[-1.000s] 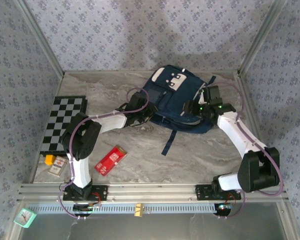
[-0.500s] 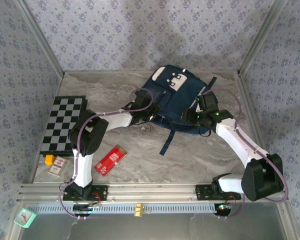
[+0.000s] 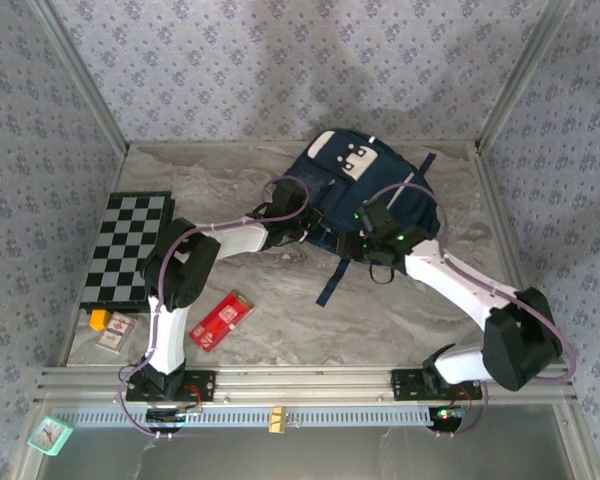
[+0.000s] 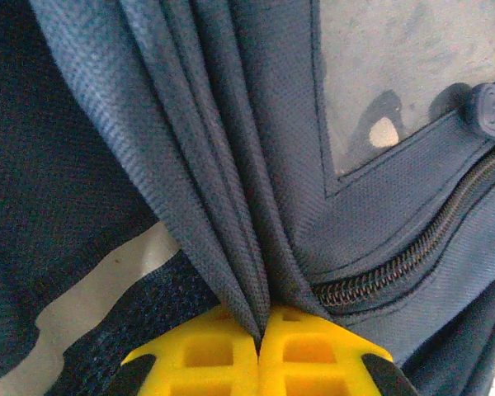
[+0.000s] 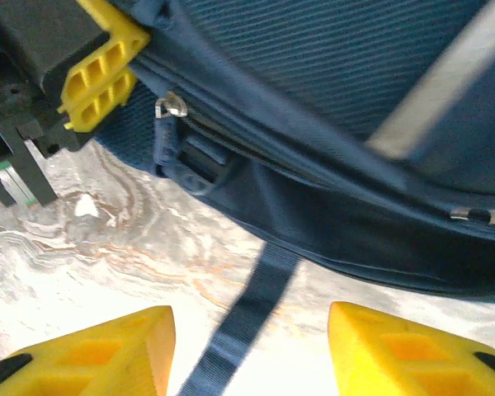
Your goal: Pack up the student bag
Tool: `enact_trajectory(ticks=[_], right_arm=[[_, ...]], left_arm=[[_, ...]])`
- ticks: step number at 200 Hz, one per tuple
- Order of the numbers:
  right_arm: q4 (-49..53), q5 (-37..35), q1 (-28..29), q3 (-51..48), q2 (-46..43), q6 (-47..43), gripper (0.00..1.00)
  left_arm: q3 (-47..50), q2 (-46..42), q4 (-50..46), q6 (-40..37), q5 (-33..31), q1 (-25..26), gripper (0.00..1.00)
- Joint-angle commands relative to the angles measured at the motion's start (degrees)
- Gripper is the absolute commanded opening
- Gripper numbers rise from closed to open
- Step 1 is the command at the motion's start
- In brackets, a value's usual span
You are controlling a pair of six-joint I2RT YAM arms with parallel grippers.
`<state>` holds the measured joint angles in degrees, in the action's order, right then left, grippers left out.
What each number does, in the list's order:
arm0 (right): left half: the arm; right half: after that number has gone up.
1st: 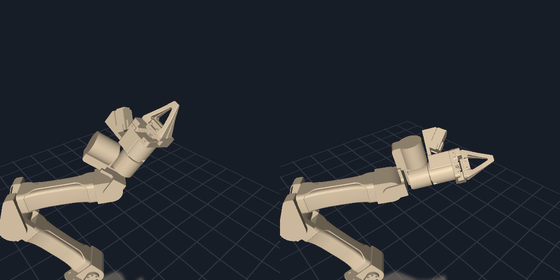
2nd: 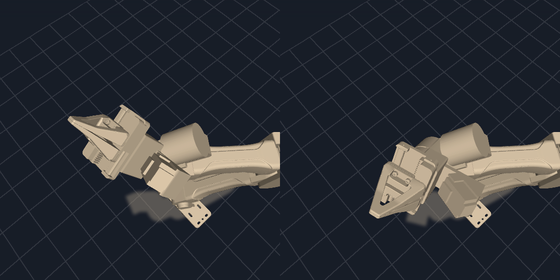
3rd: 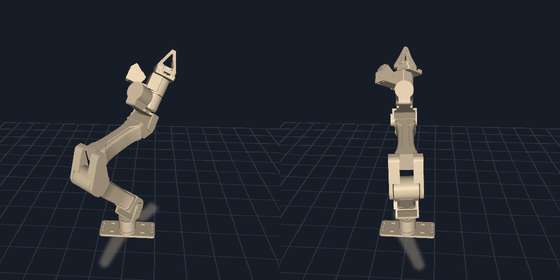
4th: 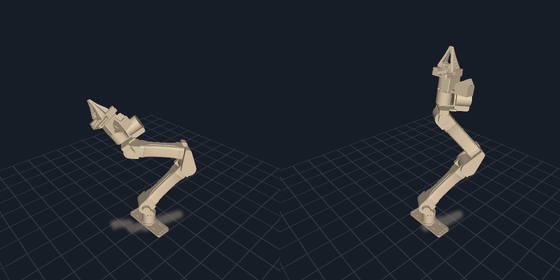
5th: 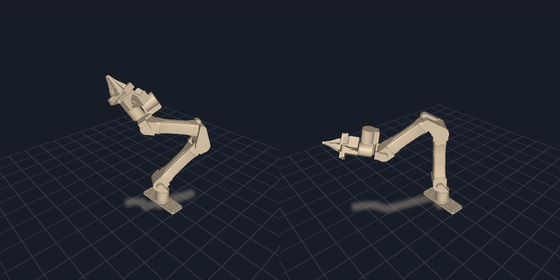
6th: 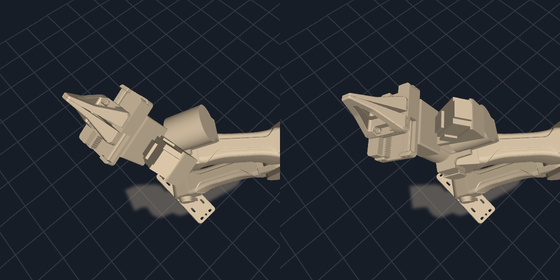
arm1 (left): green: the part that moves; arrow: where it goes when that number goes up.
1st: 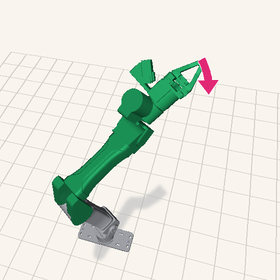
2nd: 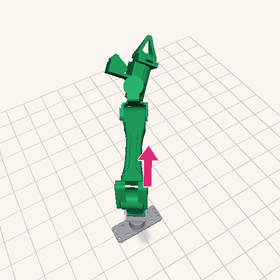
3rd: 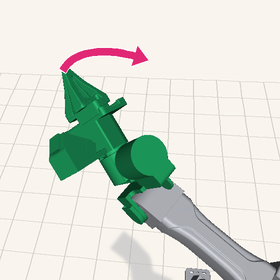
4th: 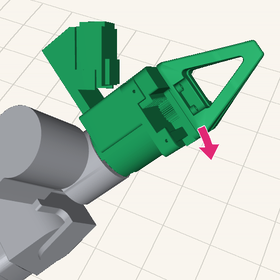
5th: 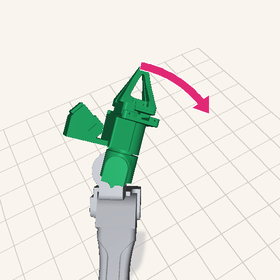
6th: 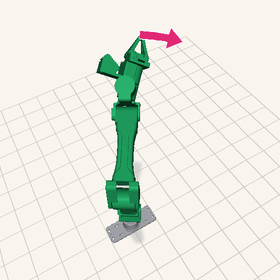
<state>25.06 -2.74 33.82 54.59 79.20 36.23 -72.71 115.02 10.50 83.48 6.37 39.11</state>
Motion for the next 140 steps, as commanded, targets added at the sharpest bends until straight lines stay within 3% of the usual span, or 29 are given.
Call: enact_trajectory(ticks=[1,51,93,133,140], right_arm=[[-8.4,-2.7,2.9,-0.7,3.3,5.1,0.5],[-16.2,-6.2,3.8,2.0,12.7,9.5,0.37],[-18.7,-11.2,4.0,2.7,16.5,9.9,0.32],[-19.2,-18.0,3.9,2.7,16.8,12.2,0.35],[-17.9,-19.1,3.9,3.3,17.2,13.4,0.31]], left_arm=[[1.3,-4.3,4.2,2.4,1.3,1.9,0.0],[3.3,-4.9,7.0,4.4,2.0,3.8,0.0],[3.6,-4.9,8.2,5.0,2.3,4.1,0.0],[4.6,-5.1,9.4,6.2,2.4,4.5,0.0],[4.8,-5.3,9.6,6.4,2.3,4.7,0.0]])
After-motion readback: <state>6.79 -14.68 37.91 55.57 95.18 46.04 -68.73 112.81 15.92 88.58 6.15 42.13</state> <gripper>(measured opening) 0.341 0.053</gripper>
